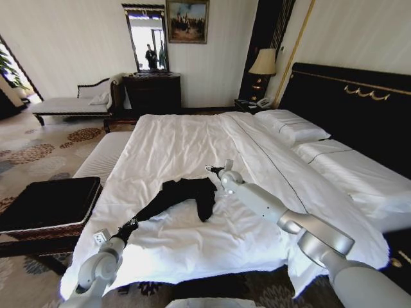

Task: Fold the clothes on the bed and place them into the basket.

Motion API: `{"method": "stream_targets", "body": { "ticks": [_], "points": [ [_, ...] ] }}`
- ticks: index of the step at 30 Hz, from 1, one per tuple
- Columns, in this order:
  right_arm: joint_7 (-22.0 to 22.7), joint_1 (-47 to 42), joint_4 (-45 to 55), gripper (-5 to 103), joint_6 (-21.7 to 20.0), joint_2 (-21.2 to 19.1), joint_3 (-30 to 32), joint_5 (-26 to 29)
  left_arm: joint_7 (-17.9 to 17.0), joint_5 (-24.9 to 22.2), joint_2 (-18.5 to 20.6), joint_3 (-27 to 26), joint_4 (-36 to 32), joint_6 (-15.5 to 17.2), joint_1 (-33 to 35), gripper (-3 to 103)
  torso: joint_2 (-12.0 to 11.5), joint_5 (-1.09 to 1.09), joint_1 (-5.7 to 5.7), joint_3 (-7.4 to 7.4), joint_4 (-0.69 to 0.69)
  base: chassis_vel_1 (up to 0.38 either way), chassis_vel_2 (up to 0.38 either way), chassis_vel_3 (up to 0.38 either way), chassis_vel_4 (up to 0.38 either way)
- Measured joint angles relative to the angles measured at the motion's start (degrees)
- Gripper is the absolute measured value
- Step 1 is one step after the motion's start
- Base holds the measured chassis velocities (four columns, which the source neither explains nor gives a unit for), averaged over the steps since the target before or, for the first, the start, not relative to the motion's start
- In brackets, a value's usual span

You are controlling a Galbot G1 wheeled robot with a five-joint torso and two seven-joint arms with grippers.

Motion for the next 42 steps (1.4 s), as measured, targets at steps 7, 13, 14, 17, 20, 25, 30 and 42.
{"method": "stream_targets", "body": {
  "ticks": [7,13,14,17,20,25,30,42],
  "points": [
    [2.05,1.24,-4.66,100,-8.45,4.11,-0.22,-0.41,-0.10,0.51,-0.69,-0.17,-0.90,-0.10,0.16,0,0.00,0.02,0.00,0.00,-0.01,0.000,0.000,0.000,0.000],
    [3.68,0.29,-5.08,100,-13.06,5.10,1.08,0.21,-0.20,0.68,-0.59,-0.39,-1.34,-0.10,0.37,0,0.00,0.01,0.00,0.00,-0.02,0.000,0.000,0.000,0.000],
    [4.06,0.11,-5.12,100,-14.01,5.23,1.41,0.33,-0.23,0.70,-0.53,-0.39,-1.33,-0.10,0.31,0,0.00,0.01,0.00,0.00,-0.02,0.000,0.000,0.000,0.000],
    [5.42,-0.23,-4.84,103,-17.17,5.27,1.87,1.09,-0.43,0.90,-0.53,-0.20,-1.10,-0.10,0.04,0,0.00,0.02,0.00,0.00,-0.02,0.000,0.000,0.000,0.000],
    [5.95,-0.43,-4.47,95,-18.68,5.21,1.93,1.62,-0.48,1.23,-0.71,0.17,-0.80,-0.10,-0.29,0,0.00,0.02,0.00,0.00,-0.02,0.000,0.000,0.000,0.000],
    [5.45,-0.76,-4.68,74,-18.94,5.20,1.95,0.71,-0.53,1.52,-0.85,0.42,-0.36,-0.12,-0.45,0,0.00,0.01,0.00,0.00,-0.02,0.000,0.000,0.000,0.000],
    [3.57,-1.15,-5.39,63,-16.66,5.22,1.77,-1.40,-0.53,1.54,-0.63,0.36,-0.18,-0.23,-0.41,0,0.00,0.02,0.00,0.00,-0.02,0.000,0.000,0.000,0.000],
    [4.25,-6.58,7.50,9,-10.04,-1.70,4.35,-2.63,-0.58,0.93,-0.07,-0.16,-0.46,-0.79,-0.42,0,0.00,0.02,0.00,-0.01,0.02,0.000,0.000,0.000,0.000]
  ]
}}
